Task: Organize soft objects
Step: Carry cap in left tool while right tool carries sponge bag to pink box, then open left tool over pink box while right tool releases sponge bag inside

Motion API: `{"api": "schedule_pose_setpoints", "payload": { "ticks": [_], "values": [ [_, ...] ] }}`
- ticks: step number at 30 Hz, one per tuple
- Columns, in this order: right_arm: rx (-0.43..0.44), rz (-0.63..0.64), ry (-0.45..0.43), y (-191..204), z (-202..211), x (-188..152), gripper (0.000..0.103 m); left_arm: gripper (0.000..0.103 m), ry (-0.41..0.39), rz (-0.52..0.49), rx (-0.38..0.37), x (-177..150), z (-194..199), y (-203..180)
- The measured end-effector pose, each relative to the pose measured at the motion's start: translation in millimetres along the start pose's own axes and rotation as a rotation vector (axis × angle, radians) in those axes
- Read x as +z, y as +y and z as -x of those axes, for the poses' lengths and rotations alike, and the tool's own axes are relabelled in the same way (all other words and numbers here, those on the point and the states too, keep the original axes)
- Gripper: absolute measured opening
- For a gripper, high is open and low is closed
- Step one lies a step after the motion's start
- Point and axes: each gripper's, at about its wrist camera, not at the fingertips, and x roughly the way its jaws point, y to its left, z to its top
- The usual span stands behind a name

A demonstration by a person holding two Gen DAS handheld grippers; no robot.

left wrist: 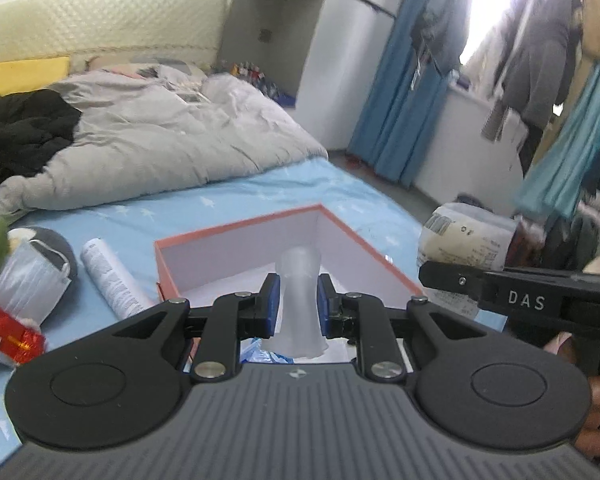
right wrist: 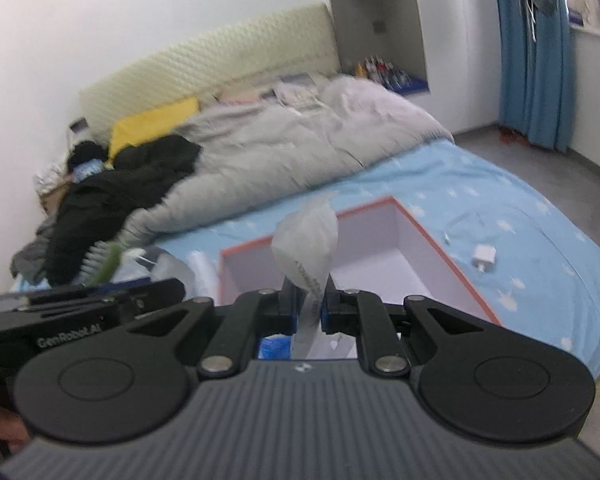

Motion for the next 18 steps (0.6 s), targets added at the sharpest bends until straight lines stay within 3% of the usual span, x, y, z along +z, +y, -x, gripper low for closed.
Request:
{"api": "schedule_pose_setpoints", "payload": {
  "ticks": [10, 15, 18],
  "values": [
    [-0.089, -0.038, 0.159, -46.2, -54.2, -26.5, 0.015, 0.022, 0.163, -0.027, 0.009, -10.5, -83.0, -4.6],
    [-0.104, -0.057, 0.206, -58.4, -68.7, -36.0, 0.015, 0.022, 0.210, -0.045, 0.024, -13.2, -102.0, -6.2],
    [-0.103, -0.057, 0.221, -60.6, -70.9, -39.2, 0.016, 0.028, 0.215, -0.051, 0.025, -15.2, -102.7, -8.2]
  ]
}}
